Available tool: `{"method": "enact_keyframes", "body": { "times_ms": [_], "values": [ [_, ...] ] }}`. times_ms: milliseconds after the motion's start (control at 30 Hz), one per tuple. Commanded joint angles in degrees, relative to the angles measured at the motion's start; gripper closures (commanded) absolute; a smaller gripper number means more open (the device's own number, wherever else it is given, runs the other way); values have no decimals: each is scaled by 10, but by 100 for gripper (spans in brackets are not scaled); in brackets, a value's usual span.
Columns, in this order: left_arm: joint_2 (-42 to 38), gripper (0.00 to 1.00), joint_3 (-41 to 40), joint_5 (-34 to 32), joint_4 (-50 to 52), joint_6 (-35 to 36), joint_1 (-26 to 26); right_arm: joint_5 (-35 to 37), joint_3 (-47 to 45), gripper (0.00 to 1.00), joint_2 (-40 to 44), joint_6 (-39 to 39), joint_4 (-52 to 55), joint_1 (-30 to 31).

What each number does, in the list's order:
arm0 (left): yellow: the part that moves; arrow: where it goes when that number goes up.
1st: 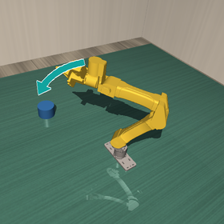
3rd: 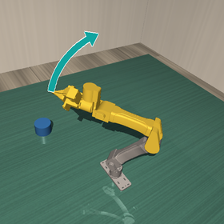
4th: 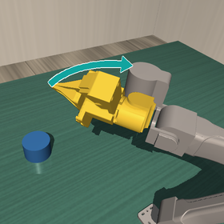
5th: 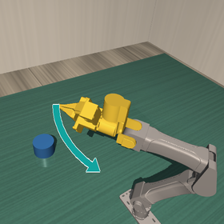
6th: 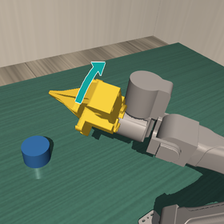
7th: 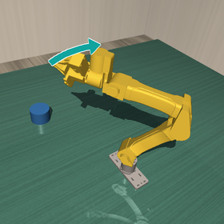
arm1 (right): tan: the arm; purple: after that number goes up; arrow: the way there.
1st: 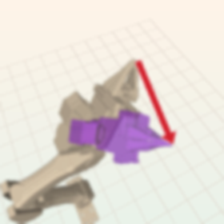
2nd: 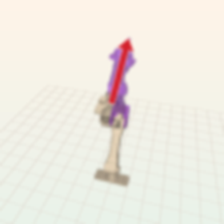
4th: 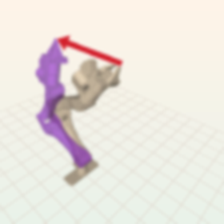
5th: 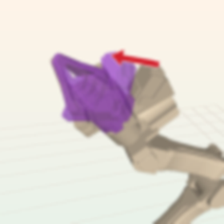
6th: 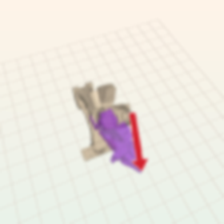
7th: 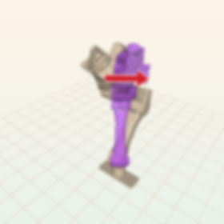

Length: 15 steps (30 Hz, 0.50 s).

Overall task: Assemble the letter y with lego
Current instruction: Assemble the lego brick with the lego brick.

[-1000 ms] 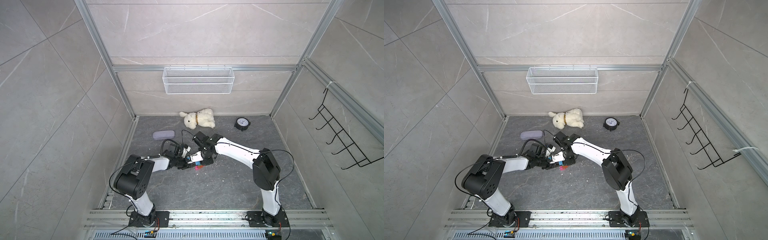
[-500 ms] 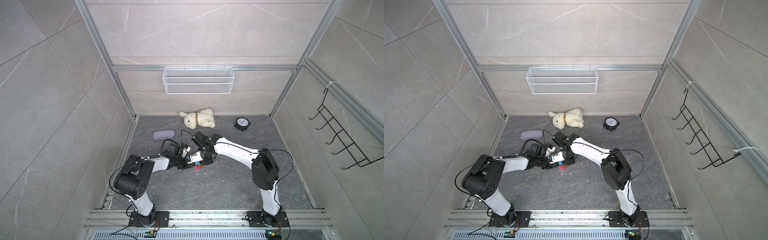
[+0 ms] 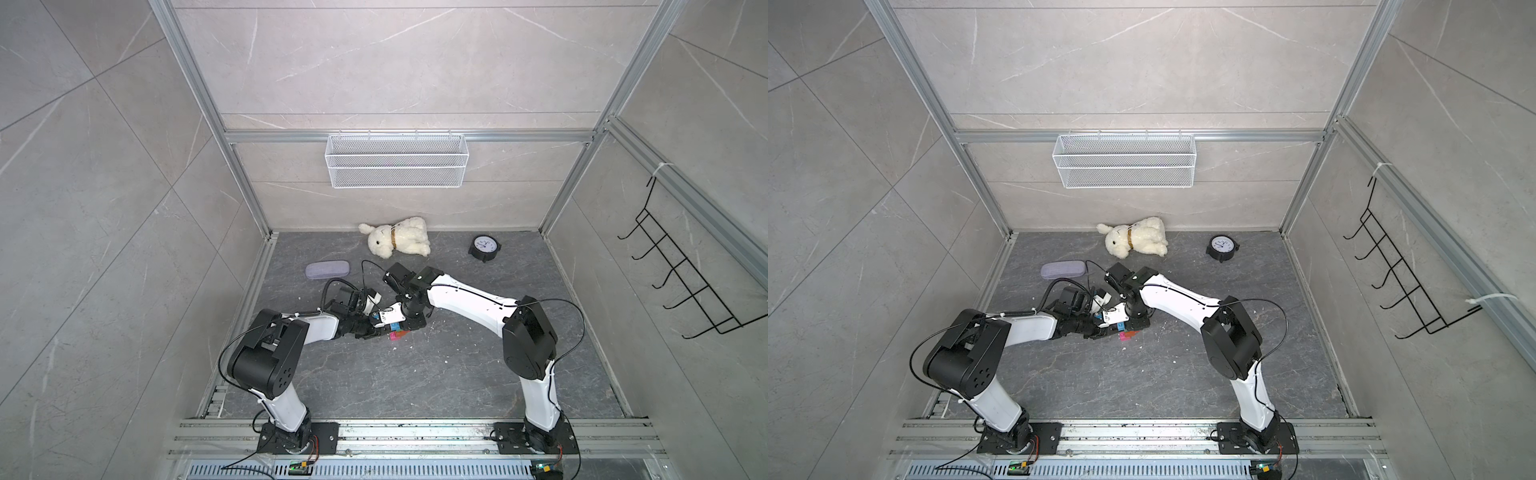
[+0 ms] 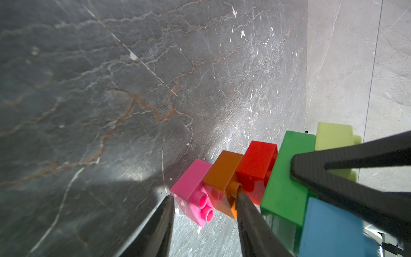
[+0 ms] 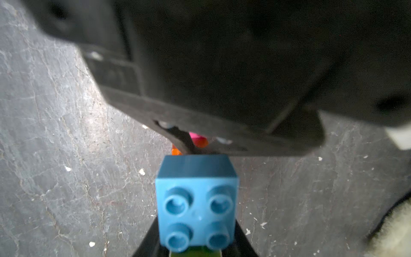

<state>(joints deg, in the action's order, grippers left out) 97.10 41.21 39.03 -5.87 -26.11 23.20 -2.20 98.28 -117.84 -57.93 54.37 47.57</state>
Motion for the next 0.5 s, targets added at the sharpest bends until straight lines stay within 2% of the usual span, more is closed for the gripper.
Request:
{"method": "enact_keyframes", "body": {
  "times_ms": [0, 467],
  "values": [
    [24, 52, -26, -76, 79, 12, -3, -10, -30, 77, -70, -7, 7, 9],
    [23, 52, -27, -75, 77, 12, -3, -30, -24, 78, -84, -14, 16, 8]
  ]
}}
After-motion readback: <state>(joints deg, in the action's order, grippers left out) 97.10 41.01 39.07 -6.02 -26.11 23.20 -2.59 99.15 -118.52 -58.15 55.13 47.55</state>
